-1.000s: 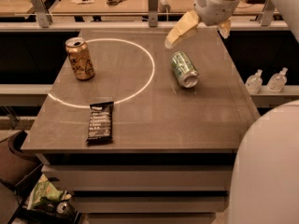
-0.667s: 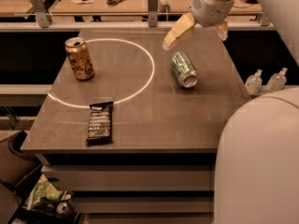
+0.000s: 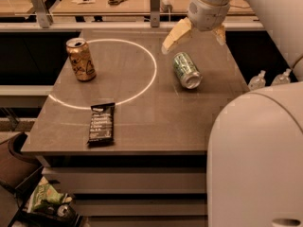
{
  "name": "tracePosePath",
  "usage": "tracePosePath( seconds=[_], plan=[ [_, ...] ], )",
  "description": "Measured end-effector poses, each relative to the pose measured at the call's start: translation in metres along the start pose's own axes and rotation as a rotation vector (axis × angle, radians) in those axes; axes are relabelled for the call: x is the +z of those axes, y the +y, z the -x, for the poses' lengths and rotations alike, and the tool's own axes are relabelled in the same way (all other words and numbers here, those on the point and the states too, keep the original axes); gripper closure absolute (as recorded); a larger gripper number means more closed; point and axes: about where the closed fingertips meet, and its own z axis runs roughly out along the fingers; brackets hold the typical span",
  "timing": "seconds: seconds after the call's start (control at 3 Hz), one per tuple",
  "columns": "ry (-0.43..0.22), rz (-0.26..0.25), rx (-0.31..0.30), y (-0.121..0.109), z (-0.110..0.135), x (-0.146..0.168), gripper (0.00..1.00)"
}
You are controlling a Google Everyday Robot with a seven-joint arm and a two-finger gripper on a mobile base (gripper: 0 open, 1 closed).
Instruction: Place green can upright
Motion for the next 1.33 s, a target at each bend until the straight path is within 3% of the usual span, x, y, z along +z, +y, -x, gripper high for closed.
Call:
tracePosePath(
  seconds=[0.33, 1.33],
  plan=[
    [0.001, 0.000, 0.000, 0.000, 0.000, 0.000, 0.00],
    [0.100, -0.003, 0.006, 0.010, -0.005, 0.033, 0.00]
  ],
)
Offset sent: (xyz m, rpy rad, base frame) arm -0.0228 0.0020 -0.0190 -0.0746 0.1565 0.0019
